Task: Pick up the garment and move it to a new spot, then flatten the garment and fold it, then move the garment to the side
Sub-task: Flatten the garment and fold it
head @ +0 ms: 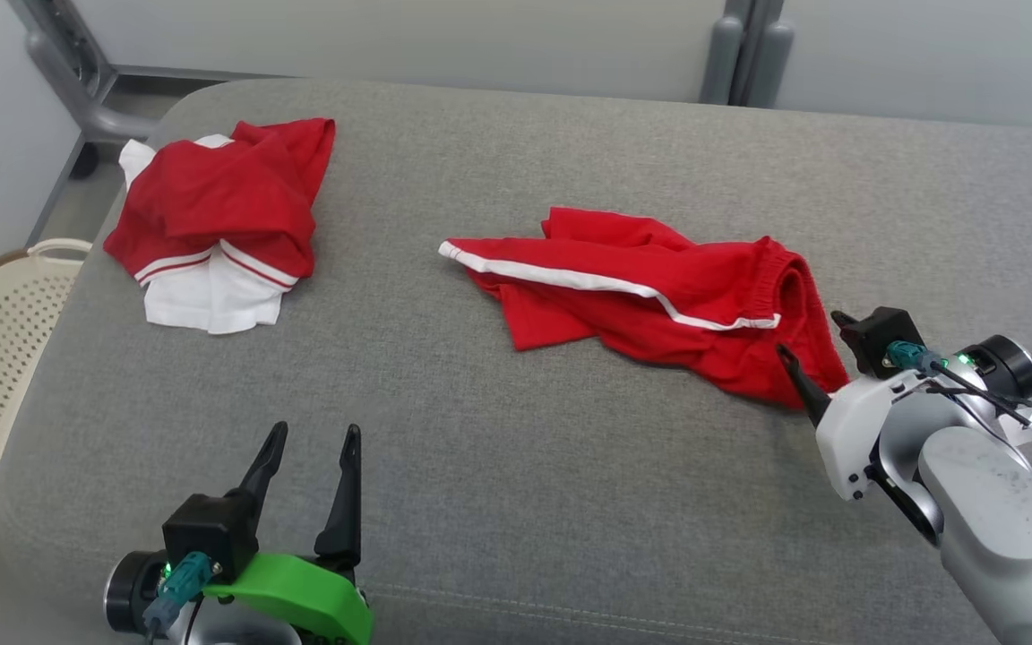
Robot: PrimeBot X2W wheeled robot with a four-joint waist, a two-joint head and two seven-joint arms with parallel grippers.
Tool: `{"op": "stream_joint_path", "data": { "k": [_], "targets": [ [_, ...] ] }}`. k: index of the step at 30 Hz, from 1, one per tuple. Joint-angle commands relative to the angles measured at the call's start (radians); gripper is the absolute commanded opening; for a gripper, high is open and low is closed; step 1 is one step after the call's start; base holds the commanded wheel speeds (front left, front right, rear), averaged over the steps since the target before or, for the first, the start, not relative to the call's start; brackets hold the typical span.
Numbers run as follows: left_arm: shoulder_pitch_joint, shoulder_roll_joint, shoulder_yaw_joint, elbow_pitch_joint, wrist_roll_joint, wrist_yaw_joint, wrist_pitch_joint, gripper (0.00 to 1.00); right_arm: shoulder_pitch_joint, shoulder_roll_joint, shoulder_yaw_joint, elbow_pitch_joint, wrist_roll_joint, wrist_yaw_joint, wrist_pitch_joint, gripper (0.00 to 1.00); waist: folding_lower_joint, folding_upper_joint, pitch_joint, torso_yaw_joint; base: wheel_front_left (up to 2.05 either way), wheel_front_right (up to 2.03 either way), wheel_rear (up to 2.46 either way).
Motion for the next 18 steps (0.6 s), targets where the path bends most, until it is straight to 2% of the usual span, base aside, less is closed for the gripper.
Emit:
{"op": "stream_joint_path", "data": {
  "k": [1,6,14,15,18],
  "targets": [
    [-0.021,-0.005,-0.002,0.006,0.006,-0.007,-0.001,1.00,-0.024,-0.006,0.017,0.033,0.012,-0.002,-0.011,1.00,0.0000,0.0000,0.050,0.060,0.00,0.00,0.00],
    [-0.036,-0.016,-0.010,0.021,0.007,-0.017,-0.008,1.00,-0.085,-0.008,0.085,0.131,0.031,-0.002,-0.041,1.00,0.0000,0.0000,0.065,0.088,0.00,0.00,0.00],
    [-0.032,-0.020,-0.014,0.034,0.008,-0.017,-0.014,1.00,-0.157,-0.012,0.181,0.236,-0.002,-0.002,-0.095,1.00,0.0000,0.0000,0.070,0.098,0.00,0.00,0.00],
    [-0.029,-0.019,-0.014,0.035,0.007,-0.016,-0.015,1.00,-0.162,-0.013,0.190,0.244,-0.005,-0.002,-0.102,0.96,0.0000,0.0000,0.070,0.097,0.00,0.00,0.00],
    [-0.024,-0.018,-0.013,0.037,0.004,-0.015,-0.017,1.00,-0.172,-0.012,0.215,0.265,-0.012,-0.002,-0.115,0.47,0.0000,0.0000,0.068,0.091,0.00,0.00,0.00]
  ]
}}
